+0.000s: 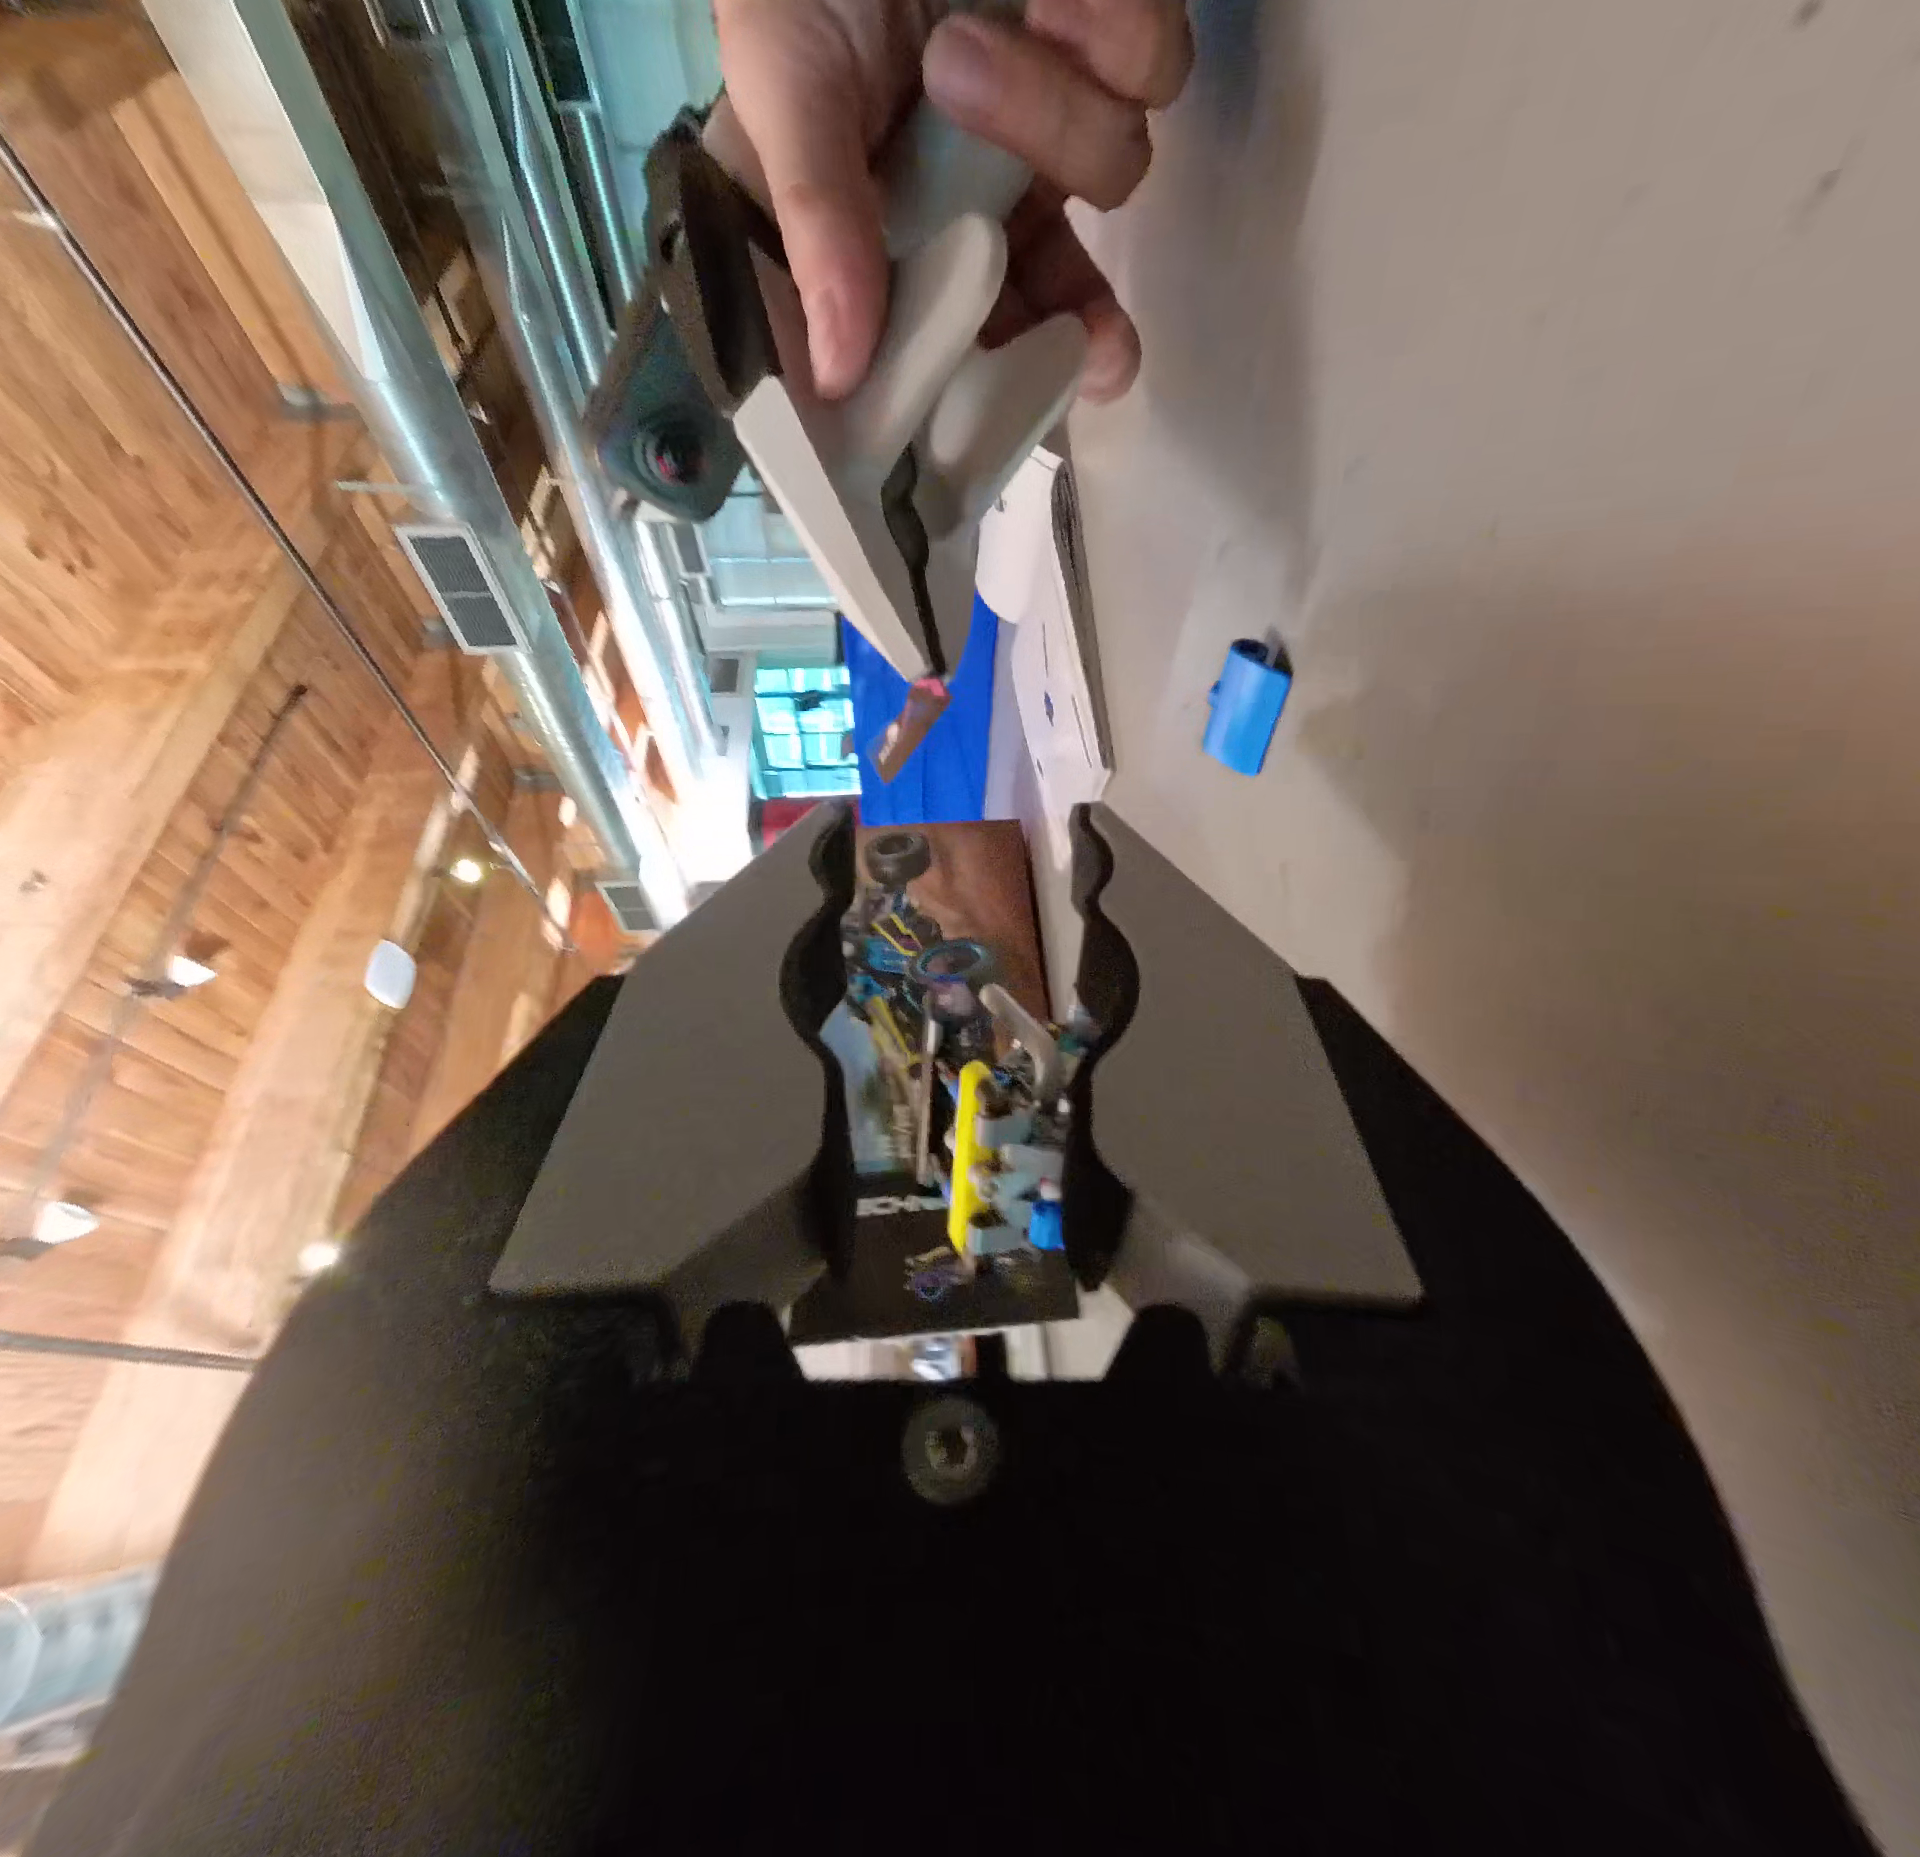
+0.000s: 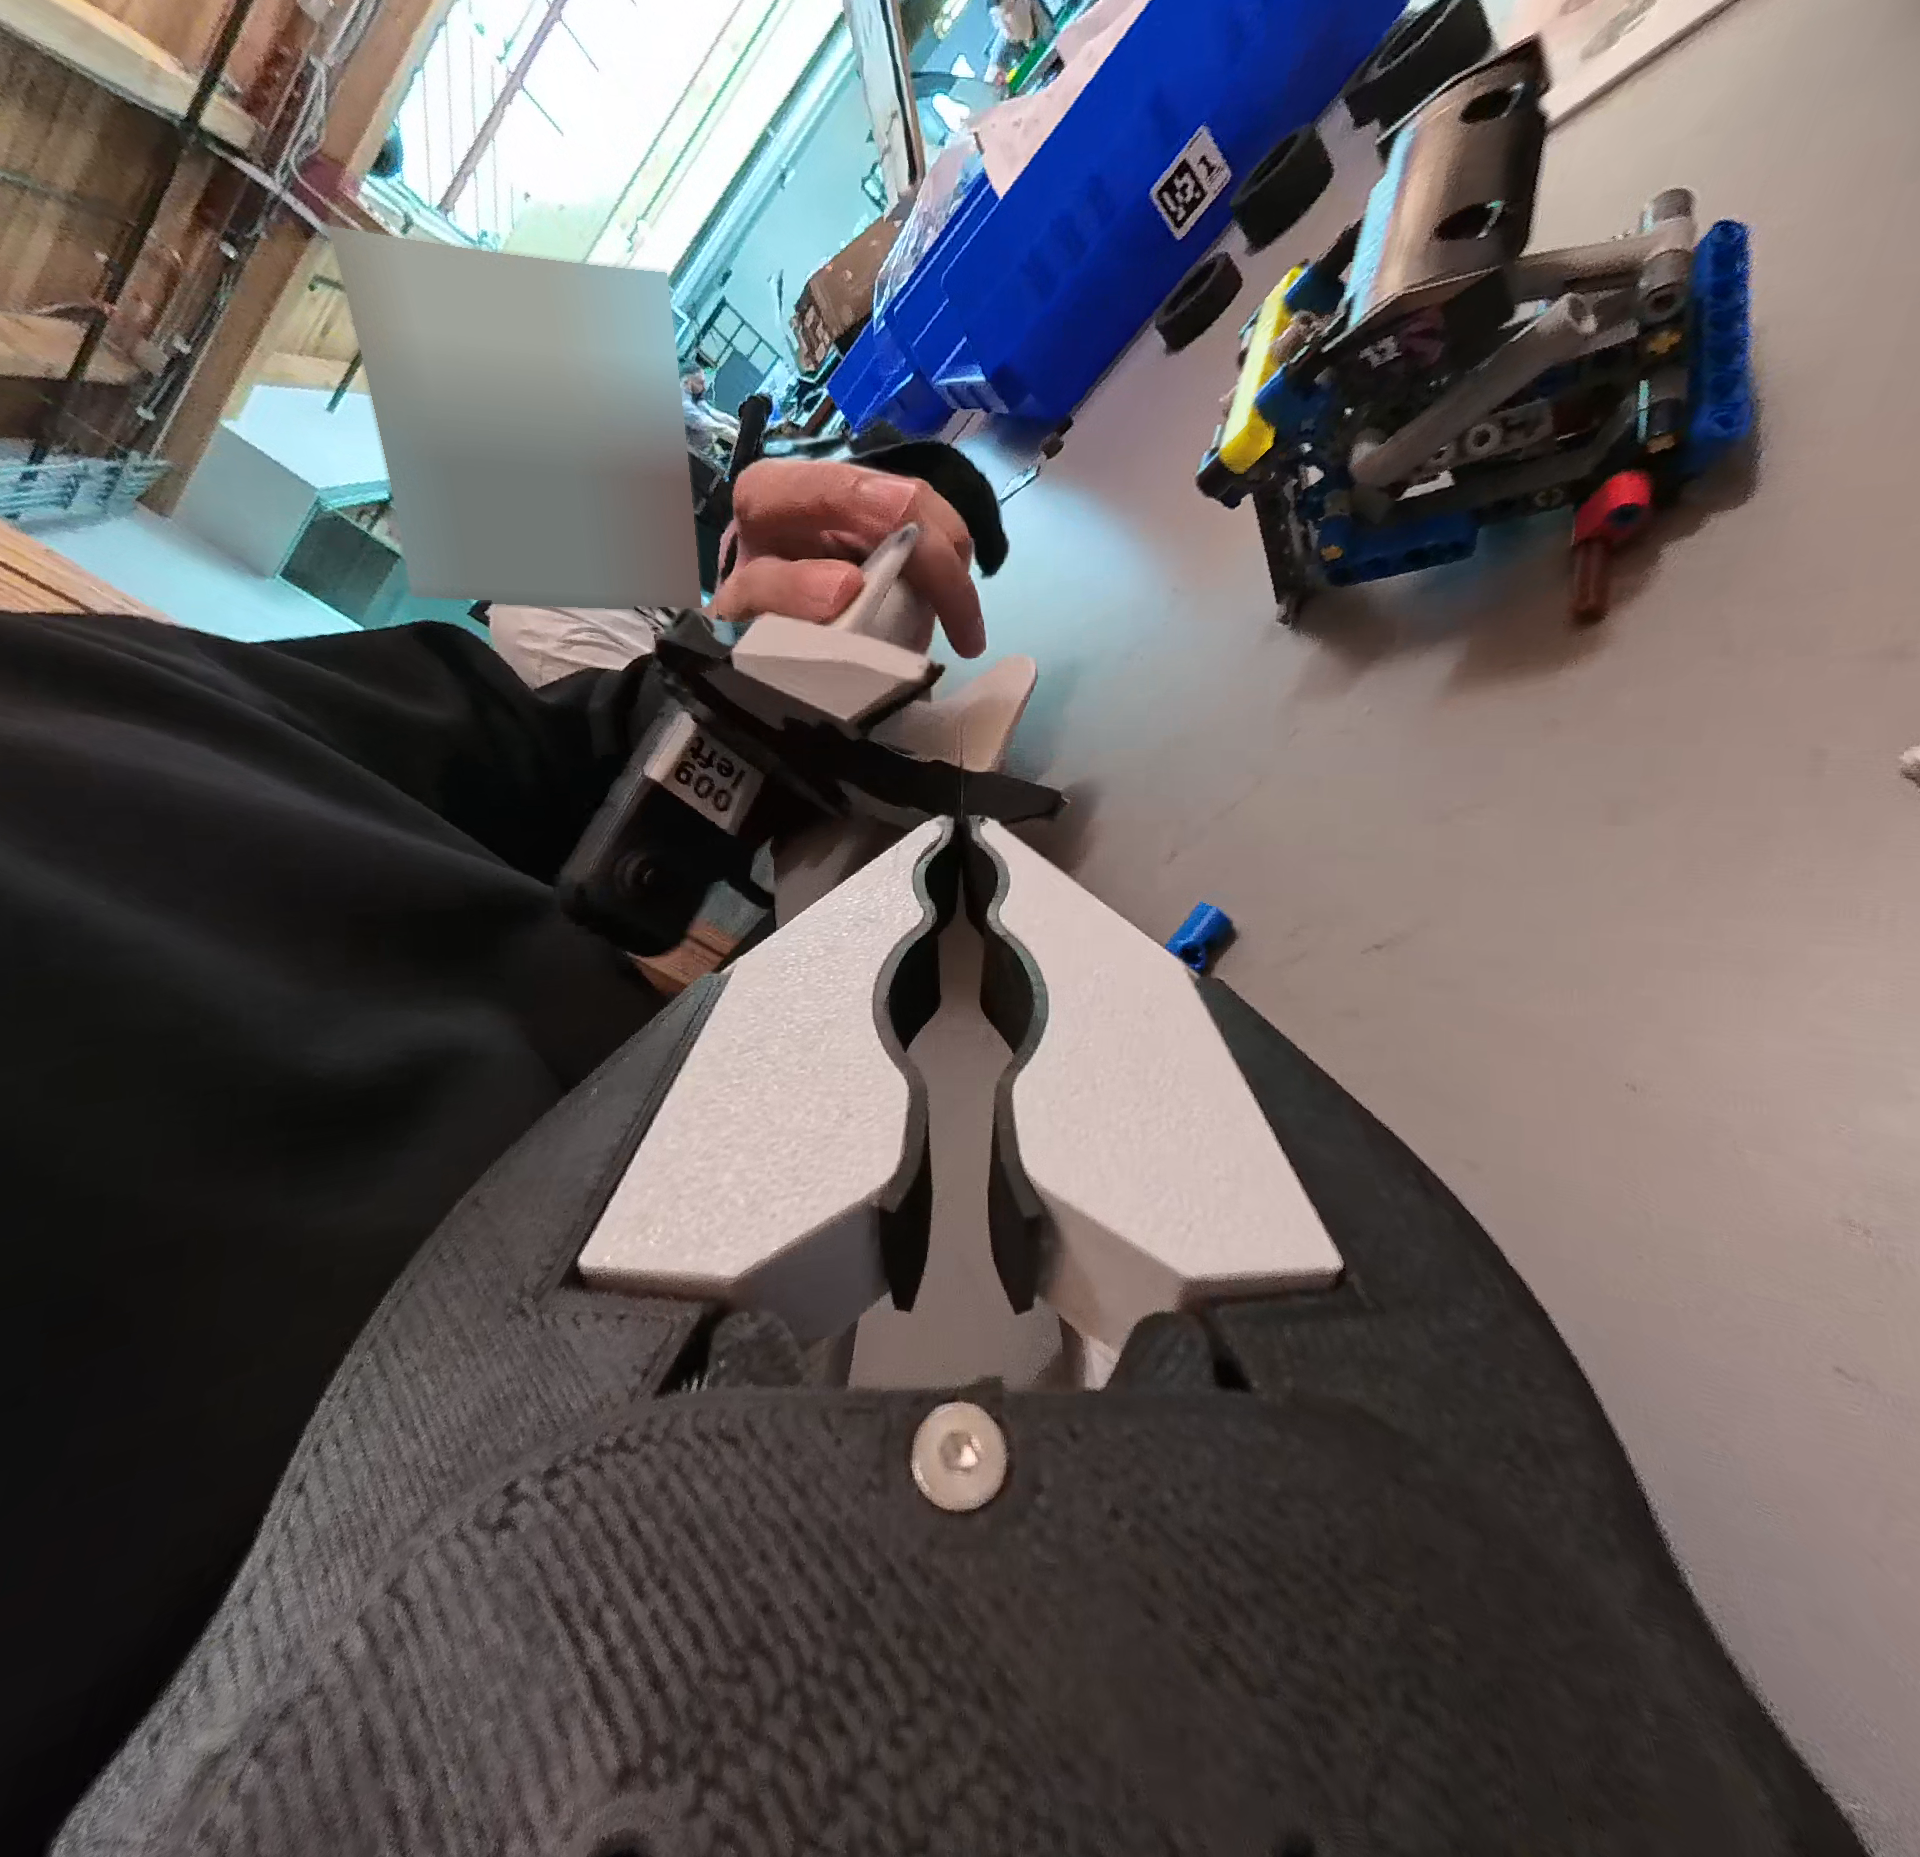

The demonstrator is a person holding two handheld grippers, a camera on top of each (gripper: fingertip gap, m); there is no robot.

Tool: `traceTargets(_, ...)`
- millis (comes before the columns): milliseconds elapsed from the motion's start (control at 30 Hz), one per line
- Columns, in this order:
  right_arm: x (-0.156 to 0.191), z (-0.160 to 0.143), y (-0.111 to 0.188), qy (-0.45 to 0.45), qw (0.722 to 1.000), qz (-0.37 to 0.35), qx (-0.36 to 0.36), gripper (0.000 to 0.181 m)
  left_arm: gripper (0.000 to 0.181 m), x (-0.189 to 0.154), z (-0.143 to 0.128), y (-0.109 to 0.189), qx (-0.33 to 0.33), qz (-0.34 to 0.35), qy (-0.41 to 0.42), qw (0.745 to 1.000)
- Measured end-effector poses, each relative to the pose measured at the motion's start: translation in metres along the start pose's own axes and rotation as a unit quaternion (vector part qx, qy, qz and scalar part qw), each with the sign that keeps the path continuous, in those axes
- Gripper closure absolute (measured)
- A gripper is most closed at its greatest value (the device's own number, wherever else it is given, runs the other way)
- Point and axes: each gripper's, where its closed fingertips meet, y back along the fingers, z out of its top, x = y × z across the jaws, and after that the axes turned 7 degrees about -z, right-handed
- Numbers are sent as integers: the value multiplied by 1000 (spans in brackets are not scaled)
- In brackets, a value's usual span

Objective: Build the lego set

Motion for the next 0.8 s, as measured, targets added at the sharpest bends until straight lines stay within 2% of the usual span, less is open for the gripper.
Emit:
traceTargets(67,-2,1,1,-4,1000,-6,-5,181,147,-1,-6,1,-2,-25,99,995)
traceTargets(100,-2,0,1,-7,1000,-6,-6,181,150,0,-8,2,-9,-42,179,983)
traceTargets(133,-3,-1,1,-11,1000,-7,-6,181,152,0,-7,3,-26,-69,278,958)
traceTargets(167,-4,-1,1,-15,1000,-9,-6,181,155,0,-4,3,-48,-103,387,915)
traceTargets(200,-5,-2,0,-19,1000,-10,-6,181,158,3,-2,4,-65,-128,494,857)
traceTargets(267,-5,-3,-1,-27,1000,-5,-8,181,165,9,-3,3,-89,-163,664,724)
traceTargets(333,-6,-4,-3,-31,1000,-2,-6,181,166,10,3,5,-123,-201,764,600)
traceTargets(367,-5,-4,-3,-29,1000,-1,-6,181,166,9,6,6,-138,-215,793,553)
traceTargets(400,-5,-3,-3,-27,1000,-1,-7,181,166,6,9,6,-148,-227,810,520)
traceTargets(433,-5,-4,-4,-27,1000,-3,-6,181,166,2,11,5,-150,-235,821,498)
traceTargets(533,-5,-5,-5,-24,1000,-3,0,181,165,-3,14,2,-152,-242,839,463)
traceTargets(667,-5,-7,-6,-21,1000,-3,4,181,170,-5,10,-1,-144,-243,847,451)
traceTargets(800,-5,-9,-7,-16,1000,-7,11,181,178,-7,12,-1,-143,-251,844,452)
